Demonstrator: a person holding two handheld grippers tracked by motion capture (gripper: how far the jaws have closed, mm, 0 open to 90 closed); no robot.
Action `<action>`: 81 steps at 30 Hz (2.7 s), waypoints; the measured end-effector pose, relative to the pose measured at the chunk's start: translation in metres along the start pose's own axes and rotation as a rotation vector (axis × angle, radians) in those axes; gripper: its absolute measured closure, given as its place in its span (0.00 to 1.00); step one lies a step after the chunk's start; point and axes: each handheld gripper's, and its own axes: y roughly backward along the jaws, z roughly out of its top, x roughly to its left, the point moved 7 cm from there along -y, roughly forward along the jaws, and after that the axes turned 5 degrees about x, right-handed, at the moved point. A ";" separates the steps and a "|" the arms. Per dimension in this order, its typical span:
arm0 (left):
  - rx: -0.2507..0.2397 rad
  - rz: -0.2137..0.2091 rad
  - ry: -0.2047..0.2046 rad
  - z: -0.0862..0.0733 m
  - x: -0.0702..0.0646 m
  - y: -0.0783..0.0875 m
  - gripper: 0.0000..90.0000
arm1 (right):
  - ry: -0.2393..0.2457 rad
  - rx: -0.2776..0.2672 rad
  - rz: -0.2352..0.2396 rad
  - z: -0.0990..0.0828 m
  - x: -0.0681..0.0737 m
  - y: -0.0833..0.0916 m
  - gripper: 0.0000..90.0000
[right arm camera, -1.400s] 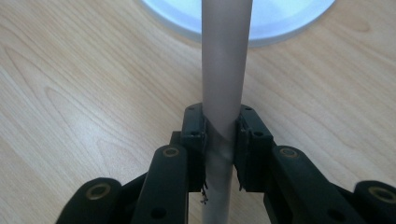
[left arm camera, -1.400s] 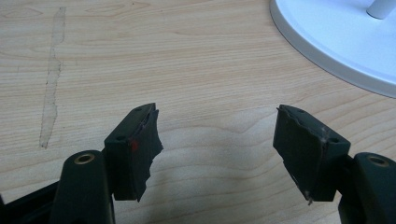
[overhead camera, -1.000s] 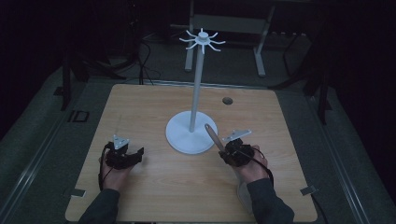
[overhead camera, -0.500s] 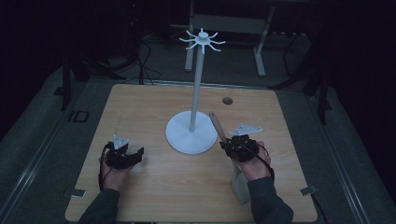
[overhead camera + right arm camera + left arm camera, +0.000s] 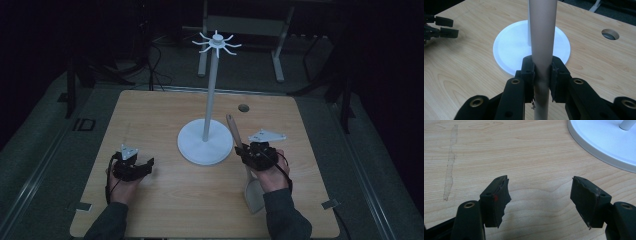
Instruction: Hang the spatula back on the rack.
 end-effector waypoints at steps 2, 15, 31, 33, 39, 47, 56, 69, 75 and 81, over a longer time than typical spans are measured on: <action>0.000 0.000 -0.001 0.000 0.000 0.000 0.35 | -0.005 -0.009 -0.005 0.000 0.000 0.000 0.84; 0.002 -0.001 0.000 0.000 0.000 0.000 0.35 | -0.011 -0.103 -0.003 0.010 0.002 0.009 0.84; 0.001 0.003 -0.001 0.000 0.001 0.001 0.35 | 0.007 -0.180 -0.013 0.026 0.003 0.020 0.84; 0.001 0.004 0.002 0.000 0.001 0.001 0.35 | 0.004 -0.190 -0.014 0.028 0.002 0.021 0.84; 0.002 0.004 0.000 0.000 0.001 0.001 0.35 | -0.006 -0.220 -0.001 0.037 0.003 0.024 0.84; 0.000 0.009 0.007 0.000 0.002 0.001 0.35 | 0.008 -0.249 0.000 0.050 0.003 0.029 0.84; 0.001 0.012 0.009 0.000 0.003 0.001 0.35 | 0.004 -0.290 -0.005 0.063 -0.002 0.036 0.84; 0.000 0.012 0.011 0.000 0.003 0.001 0.35 | 0.017 -0.319 -0.018 0.069 -0.008 0.039 0.84; 0.001 0.011 0.012 0.000 0.003 0.001 0.35 | 0.034 -0.331 -0.026 0.078 -0.009 0.041 0.84; 0.000 0.010 0.014 0.000 0.003 0.001 0.35 | 0.052 -0.333 -0.021 0.085 -0.010 0.045 0.84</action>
